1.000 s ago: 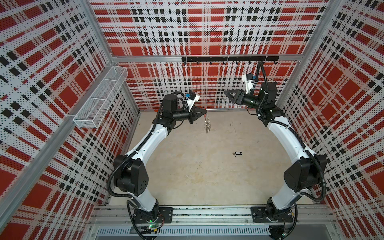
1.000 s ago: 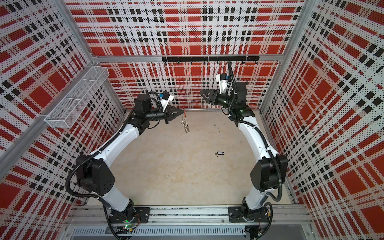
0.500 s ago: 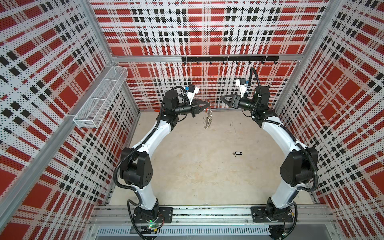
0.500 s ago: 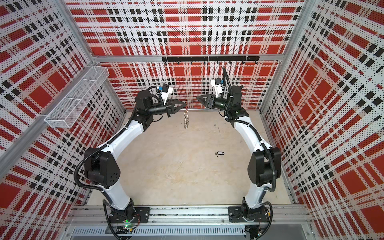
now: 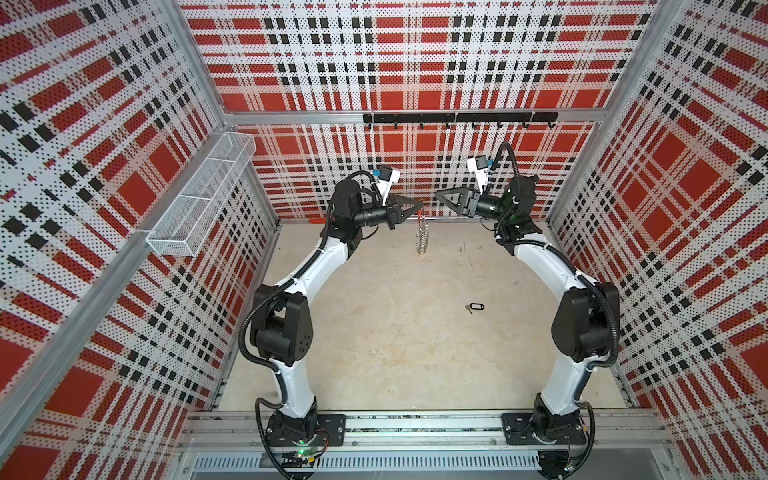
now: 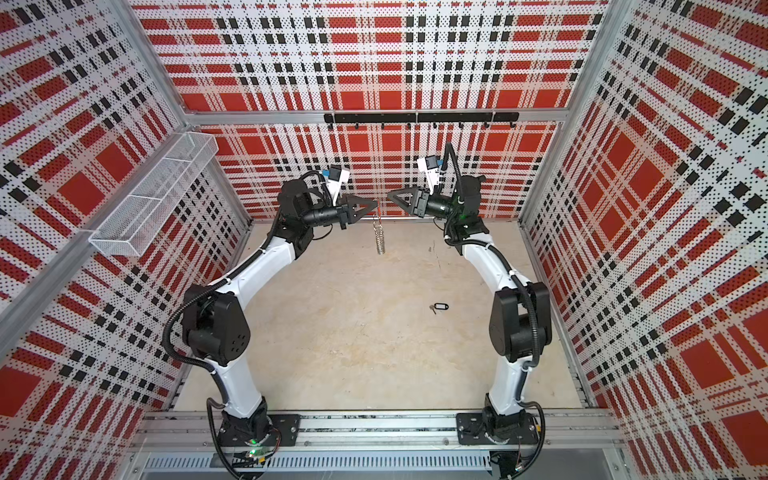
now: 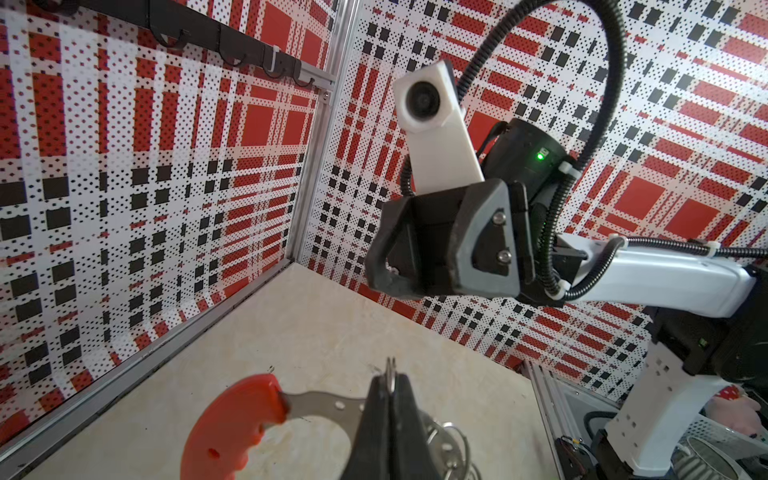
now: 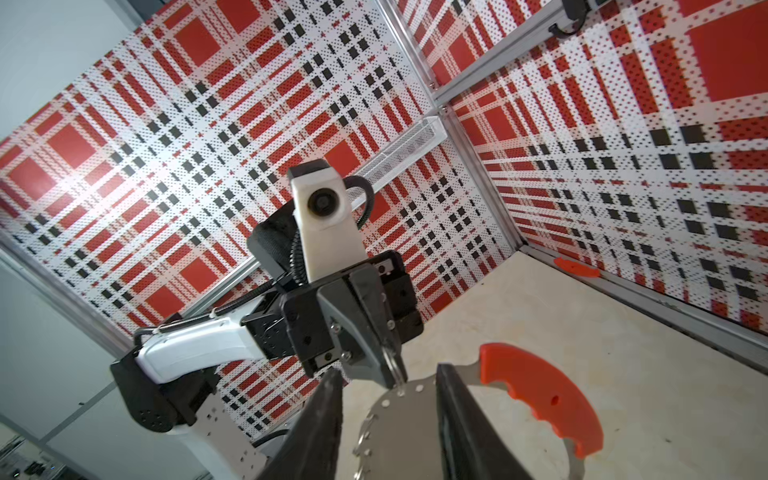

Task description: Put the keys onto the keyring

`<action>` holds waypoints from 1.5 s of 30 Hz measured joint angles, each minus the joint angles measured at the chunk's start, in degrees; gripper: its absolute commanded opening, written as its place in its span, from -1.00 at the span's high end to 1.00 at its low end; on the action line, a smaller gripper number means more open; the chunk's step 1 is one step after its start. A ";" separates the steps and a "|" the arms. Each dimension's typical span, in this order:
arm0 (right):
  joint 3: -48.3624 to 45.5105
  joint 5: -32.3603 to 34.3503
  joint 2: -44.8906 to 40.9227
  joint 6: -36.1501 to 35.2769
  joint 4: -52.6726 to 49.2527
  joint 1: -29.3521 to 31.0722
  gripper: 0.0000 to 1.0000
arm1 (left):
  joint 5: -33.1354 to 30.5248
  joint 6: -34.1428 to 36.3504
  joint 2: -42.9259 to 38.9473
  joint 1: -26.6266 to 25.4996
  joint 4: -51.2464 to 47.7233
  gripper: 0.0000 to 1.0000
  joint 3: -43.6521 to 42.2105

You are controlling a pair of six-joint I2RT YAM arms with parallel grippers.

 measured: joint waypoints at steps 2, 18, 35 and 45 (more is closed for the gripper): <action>-0.63 -0.44 0.04 1.53 1.95 0.11 0.19 | -0.09 -0.52 0.22 0.00 0.00 1.00 0.79; -2.84 -0.39 0.04 3.52 5.09 2.47 0.62 | -0.02 -2.51 0.83 -1.55 0.59 1.00 2.71; -3.41 0.55 0.02 3.50 7.50 2.84 1.00 | -1.07 -3.37 -0.90 -1.55 -1.42 0.98 2.34; -10.21 12.48 -4.68 -1.38 5.64 4.94 1.00 | -12.00 -2.08 -5.33 -2.12 -1.62 0.48 -2.14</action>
